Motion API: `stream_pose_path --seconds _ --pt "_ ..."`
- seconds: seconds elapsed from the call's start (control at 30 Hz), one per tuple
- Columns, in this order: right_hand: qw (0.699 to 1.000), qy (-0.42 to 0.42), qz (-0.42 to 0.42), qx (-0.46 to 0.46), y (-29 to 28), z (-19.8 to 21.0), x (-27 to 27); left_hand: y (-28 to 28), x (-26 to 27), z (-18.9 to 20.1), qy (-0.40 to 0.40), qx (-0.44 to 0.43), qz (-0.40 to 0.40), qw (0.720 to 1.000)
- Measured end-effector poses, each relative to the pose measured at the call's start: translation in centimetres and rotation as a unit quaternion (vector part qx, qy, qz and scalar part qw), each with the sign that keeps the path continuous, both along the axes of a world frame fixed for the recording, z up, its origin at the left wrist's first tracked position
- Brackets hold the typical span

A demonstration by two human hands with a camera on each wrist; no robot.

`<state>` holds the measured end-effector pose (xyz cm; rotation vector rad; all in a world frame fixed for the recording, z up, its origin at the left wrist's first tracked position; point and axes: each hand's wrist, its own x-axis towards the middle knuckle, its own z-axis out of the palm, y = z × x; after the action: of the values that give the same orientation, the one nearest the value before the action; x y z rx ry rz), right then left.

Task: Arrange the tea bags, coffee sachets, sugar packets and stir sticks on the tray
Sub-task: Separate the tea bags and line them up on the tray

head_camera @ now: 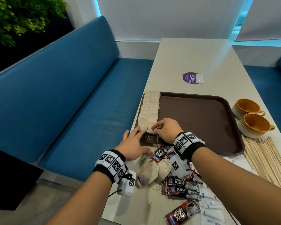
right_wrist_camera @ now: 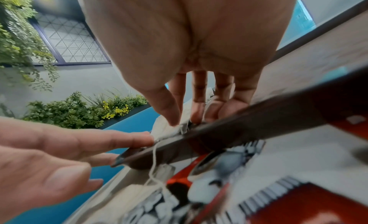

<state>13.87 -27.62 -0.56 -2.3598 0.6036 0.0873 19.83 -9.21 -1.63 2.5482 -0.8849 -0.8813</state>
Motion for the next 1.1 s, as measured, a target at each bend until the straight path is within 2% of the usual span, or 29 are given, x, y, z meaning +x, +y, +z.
stream_pose_path --seconds 0.33,0.47,0.57,0.63,0.77,0.93,1.1 --pt "1.0 0.005 -0.01 -0.008 -0.3 0.0 1.1 -0.4 0.3 0.5 0.0 0.0 0.004 1.0" --pt "1.0 -0.019 -0.017 0.005 -0.2 0.8 0.0 0.4 -0.1 1.3 -0.001 -0.047 0.028 0.999" --pt "0.999 -0.042 -0.011 0.02 -0.3 2.3 -1.8 1.8 -0.7 2.3 -0.031 -0.106 0.044 0.993" --pt "0.998 -0.046 0.006 0.029 -0.1 3.8 -3.6 2.9 -1.5 2.9 -0.018 -0.142 0.06 0.988" --pt "0.997 -0.006 0.068 0.034 0.9 5.9 -7.9 4.5 -3.7 3.4 -0.008 -0.154 0.06 0.986" --pt "0.994 0.058 0.091 -0.007 2.4 4.3 -11.8 5.0 -6.7 2.5 0.005 -0.153 0.06 0.986" --pt "0.996 0.051 0.072 0.024 4.3 2.5 -14.1 4.4 -9.3 1.2 -0.001 -0.143 0.063 0.988"
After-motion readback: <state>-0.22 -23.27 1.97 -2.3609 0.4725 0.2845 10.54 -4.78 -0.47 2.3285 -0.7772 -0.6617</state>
